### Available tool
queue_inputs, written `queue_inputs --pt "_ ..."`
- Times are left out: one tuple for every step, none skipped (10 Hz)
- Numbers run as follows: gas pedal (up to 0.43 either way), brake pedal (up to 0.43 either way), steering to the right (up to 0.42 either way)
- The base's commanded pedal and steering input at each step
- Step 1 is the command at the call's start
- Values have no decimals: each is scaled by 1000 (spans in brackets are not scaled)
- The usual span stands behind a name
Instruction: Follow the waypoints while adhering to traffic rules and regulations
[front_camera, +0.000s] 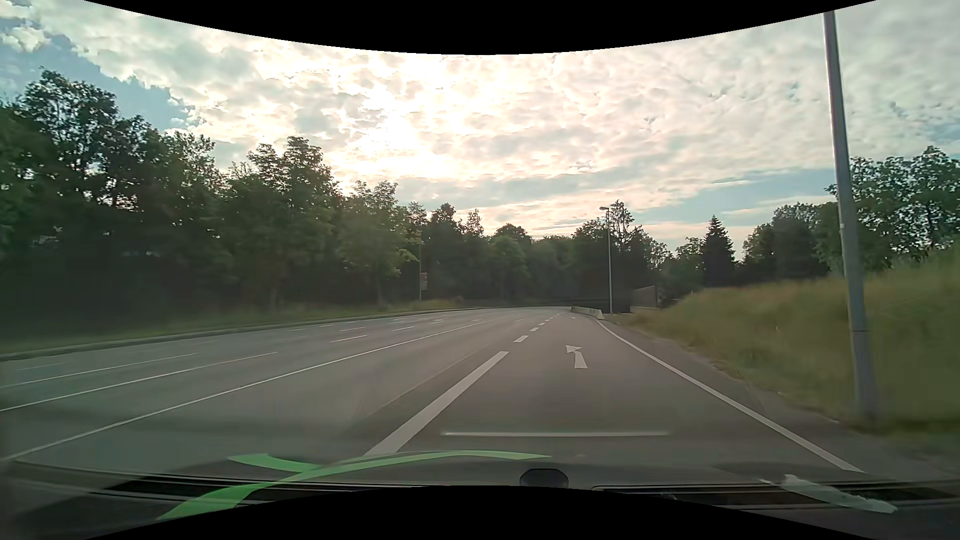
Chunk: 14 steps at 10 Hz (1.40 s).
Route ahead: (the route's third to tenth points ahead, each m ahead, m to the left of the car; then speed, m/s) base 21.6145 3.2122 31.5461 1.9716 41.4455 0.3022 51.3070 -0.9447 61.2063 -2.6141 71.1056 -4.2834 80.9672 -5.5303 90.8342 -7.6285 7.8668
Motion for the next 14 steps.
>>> queue_inputs --pt "299 0 88" --pt "299 0 78" --pt "299 0 66" --pt "311 0 59" --pt "311 0 54" --pt "311 0 49" --pt "311 0 41" --pt "311 0 31" --pt "311 0 21" --pt "319 0 15" --pt "319 0 10" --pt "319 0 8" --pt "319 0 3" --pt "319 0 1"
